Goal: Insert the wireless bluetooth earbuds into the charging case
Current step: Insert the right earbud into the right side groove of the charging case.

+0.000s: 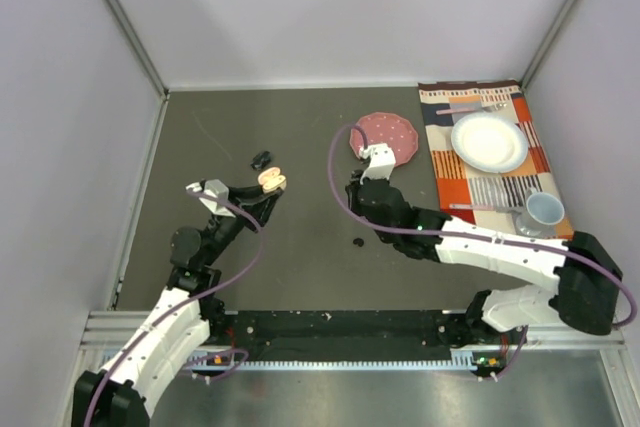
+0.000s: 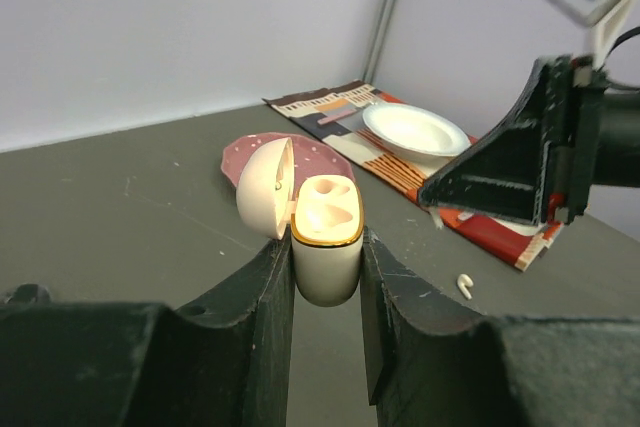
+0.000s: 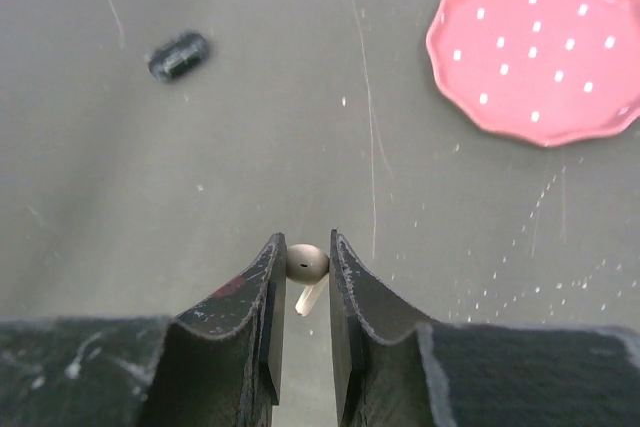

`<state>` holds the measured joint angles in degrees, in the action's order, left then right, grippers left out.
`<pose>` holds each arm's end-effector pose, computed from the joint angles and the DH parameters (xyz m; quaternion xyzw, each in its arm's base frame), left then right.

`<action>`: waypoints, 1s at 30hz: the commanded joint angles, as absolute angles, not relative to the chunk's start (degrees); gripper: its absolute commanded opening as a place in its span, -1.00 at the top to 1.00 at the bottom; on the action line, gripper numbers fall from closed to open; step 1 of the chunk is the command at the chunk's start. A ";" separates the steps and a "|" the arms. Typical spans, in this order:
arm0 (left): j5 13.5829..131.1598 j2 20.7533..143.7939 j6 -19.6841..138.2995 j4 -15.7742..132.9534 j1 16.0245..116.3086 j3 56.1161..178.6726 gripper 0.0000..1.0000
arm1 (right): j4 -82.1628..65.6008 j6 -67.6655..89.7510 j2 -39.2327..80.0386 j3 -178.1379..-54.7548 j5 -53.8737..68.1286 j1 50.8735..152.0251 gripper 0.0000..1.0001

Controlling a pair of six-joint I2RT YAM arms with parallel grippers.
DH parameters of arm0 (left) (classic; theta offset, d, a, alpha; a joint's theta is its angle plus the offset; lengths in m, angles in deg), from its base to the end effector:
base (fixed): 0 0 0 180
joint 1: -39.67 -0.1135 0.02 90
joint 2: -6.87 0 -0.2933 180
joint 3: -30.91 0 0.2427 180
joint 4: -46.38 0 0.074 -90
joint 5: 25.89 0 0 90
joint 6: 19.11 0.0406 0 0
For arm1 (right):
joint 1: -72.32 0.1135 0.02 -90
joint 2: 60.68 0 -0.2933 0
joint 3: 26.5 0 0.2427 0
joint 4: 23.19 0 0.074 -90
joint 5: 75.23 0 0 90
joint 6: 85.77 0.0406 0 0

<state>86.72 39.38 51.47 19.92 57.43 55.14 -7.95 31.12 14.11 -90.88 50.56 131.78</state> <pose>0.1083 -0.0511 0.2710 0.1504 0.5774 -0.3622 0.7161 0.1618 0.2275 0.3064 -0.0688 0.8190 0.1571 0.5475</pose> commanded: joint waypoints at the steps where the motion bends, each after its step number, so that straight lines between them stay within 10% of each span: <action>1: 91.79 41.58 49.44 14.90 57.25 59.46 1.00 | -21.70 21.82 7.45 -88.98 57.92 134.89 0.83; 30: 107.71 51.17 50.32 14.64 61.02 66.23 1.00 | -42.64 0.53 2.51 -88.71 48.62 144.04 0.85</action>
<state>106.44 51.40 48.52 16.12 59.92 64.01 -42.22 -0.07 1.93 -84.84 53.71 143.24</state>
